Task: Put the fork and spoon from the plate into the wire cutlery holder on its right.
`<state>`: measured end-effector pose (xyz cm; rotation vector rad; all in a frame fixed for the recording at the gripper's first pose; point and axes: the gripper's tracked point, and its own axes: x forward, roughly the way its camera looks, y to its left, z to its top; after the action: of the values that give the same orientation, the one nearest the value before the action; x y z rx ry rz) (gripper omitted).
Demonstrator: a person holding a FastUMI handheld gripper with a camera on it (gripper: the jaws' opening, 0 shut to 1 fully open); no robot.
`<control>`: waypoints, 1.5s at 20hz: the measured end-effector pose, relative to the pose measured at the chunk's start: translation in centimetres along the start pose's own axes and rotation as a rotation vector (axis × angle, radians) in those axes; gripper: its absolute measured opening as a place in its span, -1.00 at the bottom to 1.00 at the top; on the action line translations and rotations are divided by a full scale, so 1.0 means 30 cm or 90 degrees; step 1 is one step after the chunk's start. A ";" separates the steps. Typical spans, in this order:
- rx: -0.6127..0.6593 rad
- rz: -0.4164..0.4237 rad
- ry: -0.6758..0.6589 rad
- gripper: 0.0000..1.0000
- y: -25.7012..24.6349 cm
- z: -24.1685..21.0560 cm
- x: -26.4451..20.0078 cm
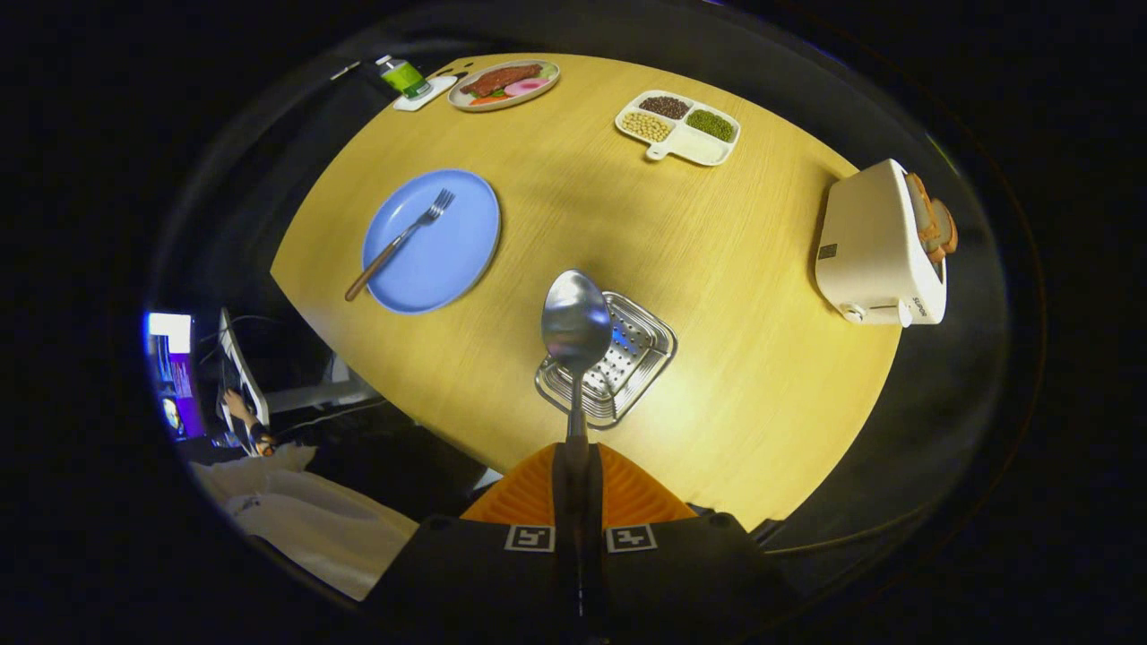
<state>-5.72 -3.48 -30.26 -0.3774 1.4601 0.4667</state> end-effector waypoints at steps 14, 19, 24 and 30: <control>-0.002 0.041 0.173 -0.78 -0.048 -0.002 0.186; 0.038 0.062 0.126 0.06 -0.035 0.052 0.166; 0.074 0.085 0.045 0.83 0.007 0.066 0.085; 0.136 0.108 -0.110 0.99 0.102 0.150 -0.045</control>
<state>-3.53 1.36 -28.44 -0.0418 1.3624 0.4619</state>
